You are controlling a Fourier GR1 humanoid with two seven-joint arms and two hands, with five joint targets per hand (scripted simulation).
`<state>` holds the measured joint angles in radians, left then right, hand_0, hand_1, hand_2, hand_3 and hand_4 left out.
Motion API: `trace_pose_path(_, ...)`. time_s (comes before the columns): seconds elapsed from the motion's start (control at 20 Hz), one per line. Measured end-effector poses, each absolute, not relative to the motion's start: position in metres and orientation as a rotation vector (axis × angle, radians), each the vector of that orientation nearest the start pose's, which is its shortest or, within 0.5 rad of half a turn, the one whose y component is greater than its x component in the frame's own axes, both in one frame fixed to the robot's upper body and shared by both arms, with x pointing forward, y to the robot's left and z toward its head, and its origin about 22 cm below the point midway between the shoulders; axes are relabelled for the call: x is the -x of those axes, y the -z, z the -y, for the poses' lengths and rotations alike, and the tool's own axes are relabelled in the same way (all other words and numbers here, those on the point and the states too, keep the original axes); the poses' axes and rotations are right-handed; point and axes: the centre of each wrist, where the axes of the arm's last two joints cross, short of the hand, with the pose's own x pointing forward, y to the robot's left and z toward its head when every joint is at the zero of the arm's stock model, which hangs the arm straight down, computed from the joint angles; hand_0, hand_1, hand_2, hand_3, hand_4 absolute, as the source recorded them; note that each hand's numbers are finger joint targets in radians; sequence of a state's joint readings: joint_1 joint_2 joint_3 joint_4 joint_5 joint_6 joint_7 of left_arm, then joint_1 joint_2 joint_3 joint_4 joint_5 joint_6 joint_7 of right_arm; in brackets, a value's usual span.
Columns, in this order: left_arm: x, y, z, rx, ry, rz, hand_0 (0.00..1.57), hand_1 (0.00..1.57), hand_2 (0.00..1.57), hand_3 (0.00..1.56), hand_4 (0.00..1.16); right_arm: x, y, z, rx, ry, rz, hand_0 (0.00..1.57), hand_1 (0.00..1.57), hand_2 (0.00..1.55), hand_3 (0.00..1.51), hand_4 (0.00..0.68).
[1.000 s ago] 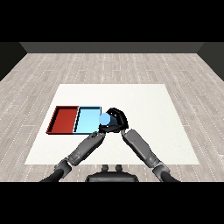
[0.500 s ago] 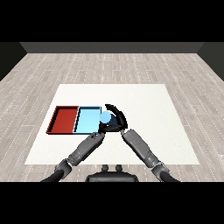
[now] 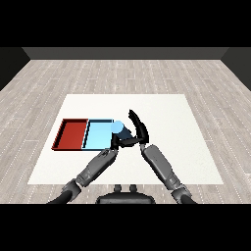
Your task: Pick the blue can and put it in the blue box
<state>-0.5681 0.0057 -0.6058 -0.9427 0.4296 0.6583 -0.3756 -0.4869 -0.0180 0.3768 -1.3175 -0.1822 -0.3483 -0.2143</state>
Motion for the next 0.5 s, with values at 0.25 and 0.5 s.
trace_pose_path(0.25,-0.315,0.025,-0.074,-0.024,0.049,1.704,1.57,1.57,1.57,1.49,1.14,-0.316,-0.073,0.121,-0.300,-0.006,1.922,0.00,0.00,0.00,0.00,0.000)
trace_pose_path(0.5,-0.326,0.023,-0.088,-0.087,0.013,1.726,1.57,1.57,1.57,1.47,1.15,-0.303,-0.090,0.149,-0.327,0.099,2.001,0.00,0.00,0.00,0.00,0.000)
